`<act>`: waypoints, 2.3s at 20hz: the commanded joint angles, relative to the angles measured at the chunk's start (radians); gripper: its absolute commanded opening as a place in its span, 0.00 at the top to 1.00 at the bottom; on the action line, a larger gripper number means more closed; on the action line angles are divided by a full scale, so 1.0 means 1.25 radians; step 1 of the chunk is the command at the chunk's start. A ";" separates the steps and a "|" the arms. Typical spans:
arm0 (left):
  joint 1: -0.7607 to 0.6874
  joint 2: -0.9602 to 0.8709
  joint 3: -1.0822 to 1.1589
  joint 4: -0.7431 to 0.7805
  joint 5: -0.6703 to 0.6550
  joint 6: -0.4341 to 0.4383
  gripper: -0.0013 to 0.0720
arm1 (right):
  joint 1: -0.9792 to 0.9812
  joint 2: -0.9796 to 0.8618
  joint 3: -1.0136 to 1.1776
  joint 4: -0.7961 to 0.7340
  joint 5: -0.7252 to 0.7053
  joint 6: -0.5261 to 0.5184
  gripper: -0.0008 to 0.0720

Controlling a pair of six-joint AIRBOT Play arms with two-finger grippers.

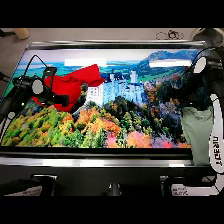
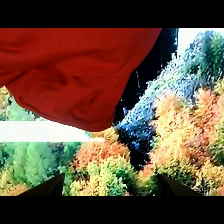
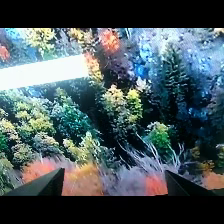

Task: Fold the shirts.

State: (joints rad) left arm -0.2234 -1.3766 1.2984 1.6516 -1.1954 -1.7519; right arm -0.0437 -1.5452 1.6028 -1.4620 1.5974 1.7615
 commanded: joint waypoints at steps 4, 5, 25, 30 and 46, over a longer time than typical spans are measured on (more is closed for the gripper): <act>-0.001 -0.001 0.000 0.000 0.000 0.000 0.06 | 0.001 -0.001 0.001 0.000 0.000 0.000 0.03; -0.001 -0.001 0.000 0.000 0.000 0.000 0.06 | 0.001 -0.001 0.001 0.000 0.000 0.000 0.03; 0.077 -0.260 0.210 -0.104 0.098 0.014 0.06 | 0.001 -0.001 0.001 0.009 -0.151 0.021 0.03; 0.063 -0.409 0.264 -0.184 0.070 -0.006 0.54 | 0.001 -0.001 0.001 0.009 -0.153 0.021 0.03; -0.374 0.220 0.029 -0.025 0.251 -0.188 0.95 | 0.001 0.379 0.002 -0.034 -0.103 -0.045 0.27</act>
State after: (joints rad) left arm -0.5453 -1.1393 1.4895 1.5261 -0.9016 -1.8423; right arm -0.0437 -1.2278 1.6047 -1.4750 1.4132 1.7187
